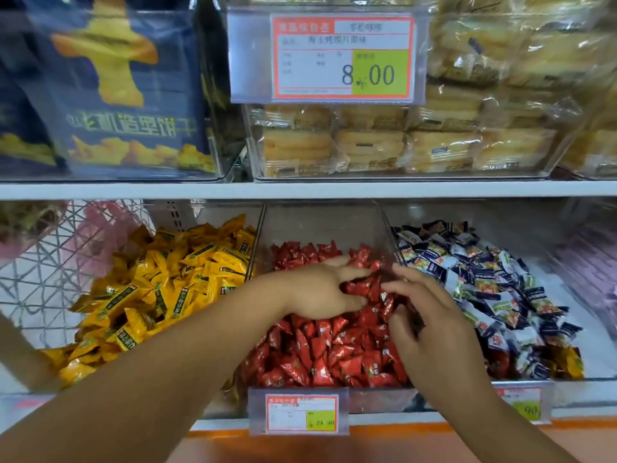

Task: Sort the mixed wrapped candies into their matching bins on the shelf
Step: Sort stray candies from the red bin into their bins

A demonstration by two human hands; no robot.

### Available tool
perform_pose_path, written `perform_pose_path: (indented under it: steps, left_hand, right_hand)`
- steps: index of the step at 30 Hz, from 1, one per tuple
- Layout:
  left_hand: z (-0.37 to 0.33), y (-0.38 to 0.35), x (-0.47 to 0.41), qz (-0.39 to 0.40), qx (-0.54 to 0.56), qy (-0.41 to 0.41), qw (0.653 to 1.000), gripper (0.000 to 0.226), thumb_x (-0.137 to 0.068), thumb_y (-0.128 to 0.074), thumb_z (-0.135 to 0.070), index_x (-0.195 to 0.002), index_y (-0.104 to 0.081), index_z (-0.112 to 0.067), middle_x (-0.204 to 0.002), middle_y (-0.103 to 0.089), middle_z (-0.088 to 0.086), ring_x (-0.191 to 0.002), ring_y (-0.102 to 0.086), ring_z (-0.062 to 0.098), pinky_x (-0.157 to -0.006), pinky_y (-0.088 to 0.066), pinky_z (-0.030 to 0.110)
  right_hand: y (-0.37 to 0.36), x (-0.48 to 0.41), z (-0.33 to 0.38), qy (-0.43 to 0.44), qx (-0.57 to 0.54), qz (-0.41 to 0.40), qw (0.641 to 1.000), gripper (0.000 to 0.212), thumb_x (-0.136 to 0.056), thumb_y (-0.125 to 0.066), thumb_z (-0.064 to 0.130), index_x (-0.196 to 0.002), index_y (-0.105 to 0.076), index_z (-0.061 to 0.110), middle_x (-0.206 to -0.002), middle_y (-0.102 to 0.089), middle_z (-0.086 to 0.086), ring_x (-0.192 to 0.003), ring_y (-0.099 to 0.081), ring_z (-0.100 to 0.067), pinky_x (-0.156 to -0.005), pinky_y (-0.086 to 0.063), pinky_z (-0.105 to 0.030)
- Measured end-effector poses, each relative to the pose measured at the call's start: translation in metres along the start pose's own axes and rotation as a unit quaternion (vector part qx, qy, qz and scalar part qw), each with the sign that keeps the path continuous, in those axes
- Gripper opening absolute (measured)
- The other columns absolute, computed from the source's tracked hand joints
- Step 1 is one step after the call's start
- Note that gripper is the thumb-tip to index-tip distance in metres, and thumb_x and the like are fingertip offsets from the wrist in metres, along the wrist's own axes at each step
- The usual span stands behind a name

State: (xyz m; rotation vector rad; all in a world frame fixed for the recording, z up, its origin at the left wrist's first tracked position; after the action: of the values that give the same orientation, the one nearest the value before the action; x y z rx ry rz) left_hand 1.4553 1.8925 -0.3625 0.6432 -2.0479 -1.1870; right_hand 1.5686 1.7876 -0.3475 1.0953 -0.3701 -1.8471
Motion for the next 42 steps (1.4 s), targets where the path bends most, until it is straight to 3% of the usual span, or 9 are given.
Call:
perform_pose_path:
  steps: [5,9,13,17,22,25,30,35,42]
  left_hand:
    - [0.028,0.047,0.076,-0.193,-0.039,-0.028,0.980,0.047,-0.099,-0.042,-0.043,-0.145,-0.037,-0.036,-0.156,-0.028,-0.006,-0.144,-0.020,0.007,-0.112,-0.012,0.016]
    - [0.069,0.022,0.110,-0.222,-0.016,0.008,0.975,0.064,-0.092,-0.029,-0.063,-0.150,-0.028,-0.034,-0.158,-0.012,-0.018,-0.146,-0.001,-0.001,-0.121,-0.002,0.026]
    - [0.082,0.013,0.110,-0.262,0.007,-0.004,0.965,0.072,-0.080,-0.013,-0.064,-0.147,-0.029,-0.043,-0.154,-0.009,-0.029,-0.143,0.005,-0.008,-0.118,0.010,0.026]
    - [0.087,0.013,0.115,-0.263,0.015,-0.006,0.965,0.067,-0.082,-0.014,-0.070,-0.146,-0.022,-0.051,-0.151,-0.001,-0.038,-0.139,0.014,-0.015,-0.119,0.011,0.034]
    - [0.095,0.012,0.120,-0.244,0.004,0.033,0.969,0.076,-0.073,-0.006,-0.081,-0.145,-0.001,-0.056,-0.143,0.011,-0.038,-0.135,0.025,-0.014,-0.117,0.016,0.030]
    - [0.097,0.012,0.119,-0.248,-0.015,0.038,0.968,0.080,-0.073,-0.002,-0.082,-0.146,0.008,-0.052,-0.142,0.012,-0.036,-0.136,0.028,-0.011,-0.116,0.017,0.029]
    - [0.096,0.012,0.118,-0.243,-0.028,0.046,0.968,0.078,-0.069,0.004,-0.081,-0.142,0.018,-0.055,-0.136,0.023,-0.039,-0.133,0.034,-0.011,-0.115,0.019,0.028]
    - [0.098,0.011,0.118,-0.249,-0.023,0.047,0.967,0.073,-0.072,-0.001,-0.078,-0.141,0.013,-0.057,-0.140,0.016,-0.037,-0.134,0.031,-0.011,-0.114,0.018,0.026]
    - [0.098,0.008,0.118,-0.231,-0.033,0.050,0.971,0.072,-0.069,0.009,-0.083,-0.136,0.022,-0.059,-0.140,0.021,-0.036,-0.133,0.035,-0.010,-0.115,0.018,0.030]
  right_hand:
    - [0.003,-0.014,0.028,0.072,0.133,0.016,0.988,0.022,-0.084,-0.067,0.006,-0.102,-0.072,0.018,-0.123,-0.065,-0.003,-0.135,-0.041,-0.029,-0.112,-0.027,-0.047]
    - [-0.050,-0.041,0.062,0.102,0.189,0.230,0.949,0.029,-0.099,-0.046,0.025,-0.122,-0.062,0.030,-0.140,-0.051,0.009,-0.142,-0.028,-0.016,-0.118,-0.007,-0.029]
    - [-0.136,-0.067,0.058,0.076,0.158,0.351,0.920,0.042,-0.098,-0.041,0.045,-0.135,-0.052,0.029,-0.145,-0.045,0.000,-0.137,-0.034,-0.027,-0.115,-0.024,-0.045]
    - [-0.182,-0.078,0.041,0.074,0.233,0.455,0.856,0.053,-0.095,-0.031,0.062,-0.142,-0.041,0.040,-0.155,-0.030,0.003,-0.145,-0.018,-0.030,-0.116,-0.016,-0.054]
    - [-0.148,-0.090,0.010,0.037,0.283,0.574,0.768,0.044,-0.098,-0.042,0.052,-0.138,-0.049,0.036,-0.151,-0.039,0.005,-0.137,-0.036,-0.018,-0.116,-0.026,-0.035]
    - [-0.143,-0.108,0.027,0.074,0.308,0.559,0.766,0.042,-0.099,-0.045,0.044,-0.135,-0.055,0.025,-0.141,-0.052,0.003,-0.125,-0.049,-0.018,-0.104,-0.037,-0.027]
    - [-0.200,-0.132,0.063,0.132,0.224,0.426,0.866,0.023,-0.096,-0.048,0.035,-0.107,-0.062,0.019,-0.112,-0.063,-0.007,-0.099,-0.060,-0.026,-0.079,-0.048,-0.032]
    - [-0.201,-0.102,0.015,0.089,0.291,0.567,0.765,0.051,-0.095,-0.051,0.046,-0.143,-0.040,0.033,-0.150,-0.038,-0.002,-0.131,-0.042,-0.024,-0.106,-0.038,-0.034]
    - [-0.150,-0.118,-0.012,0.096,0.350,0.601,0.712,0.051,-0.094,-0.047,0.055,-0.139,-0.048,0.031,-0.145,-0.045,-0.001,-0.131,-0.041,-0.021,-0.111,-0.033,-0.040]
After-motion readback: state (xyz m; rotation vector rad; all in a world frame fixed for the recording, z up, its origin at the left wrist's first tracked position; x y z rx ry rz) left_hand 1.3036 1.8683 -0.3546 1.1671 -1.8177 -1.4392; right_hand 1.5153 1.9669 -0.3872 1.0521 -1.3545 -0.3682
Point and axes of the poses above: each hand's wrist, its own x-axis away from the middle knuckle, its own y-axis out of the back of the hand, z = x × y, the point moved 8 cm from there along -x, towards the middle knuckle
